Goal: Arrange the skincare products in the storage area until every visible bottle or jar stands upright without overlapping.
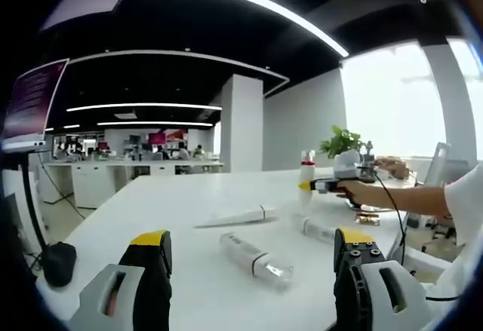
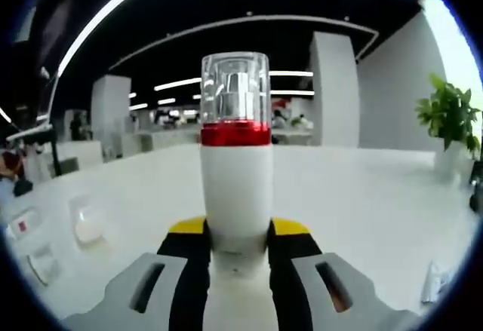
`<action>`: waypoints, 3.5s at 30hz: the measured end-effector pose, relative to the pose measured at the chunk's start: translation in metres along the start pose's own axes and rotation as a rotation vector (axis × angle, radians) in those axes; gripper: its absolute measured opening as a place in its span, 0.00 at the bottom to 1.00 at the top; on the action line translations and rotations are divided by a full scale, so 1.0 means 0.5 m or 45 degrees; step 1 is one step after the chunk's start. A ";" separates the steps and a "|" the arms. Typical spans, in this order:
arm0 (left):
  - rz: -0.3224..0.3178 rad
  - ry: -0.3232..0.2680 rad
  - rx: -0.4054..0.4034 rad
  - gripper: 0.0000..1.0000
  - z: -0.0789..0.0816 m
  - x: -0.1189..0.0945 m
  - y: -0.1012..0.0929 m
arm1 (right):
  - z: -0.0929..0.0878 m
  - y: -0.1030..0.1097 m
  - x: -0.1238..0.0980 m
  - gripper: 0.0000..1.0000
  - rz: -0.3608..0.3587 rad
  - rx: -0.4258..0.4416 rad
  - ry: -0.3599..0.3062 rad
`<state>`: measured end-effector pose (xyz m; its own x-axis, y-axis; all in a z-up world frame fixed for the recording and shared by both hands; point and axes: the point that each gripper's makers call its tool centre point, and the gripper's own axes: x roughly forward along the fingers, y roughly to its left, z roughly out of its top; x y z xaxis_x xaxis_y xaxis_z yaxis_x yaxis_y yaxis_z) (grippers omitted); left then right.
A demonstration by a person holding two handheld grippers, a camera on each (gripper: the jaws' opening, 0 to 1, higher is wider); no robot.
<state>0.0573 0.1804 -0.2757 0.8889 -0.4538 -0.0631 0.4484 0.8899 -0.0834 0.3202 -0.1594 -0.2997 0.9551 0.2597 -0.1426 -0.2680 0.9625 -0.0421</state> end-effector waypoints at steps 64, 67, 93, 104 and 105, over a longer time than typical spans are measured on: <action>-0.070 0.020 -0.010 0.91 -0.015 0.022 -0.040 | 0.035 -0.139 0.111 0.60 -0.126 0.055 0.069; -0.071 0.023 -0.012 0.91 -0.017 0.022 -0.040 | 0.034 -0.138 0.108 0.62 -0.109 0.099 0.063; -0.059 0.016 -0.019 0.91 -0.017 0.020 -0.031 | 0.071 0.061 -0.078 1.00 0.349 0.025 0.006; -0.067 0.020 -0.016 0.91 -0.018 0.022 -0.036 | 0.097 0.080 -0.174 1.00 0.425 0.026 -0.031; -0.067 0.021 -0.015 0.91 -0.018 0.022 -0.037 | 0.094 0.079 -0.180 1.00 0.425 0.023 -0.019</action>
<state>0.0581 0.1587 -0.2836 0.8623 -0.5009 -0.0744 0.4934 0.8642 -0.0987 0.2294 -0.1410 -0.2421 0.8168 0.5618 -0.1310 -0.5642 0.8254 0.0221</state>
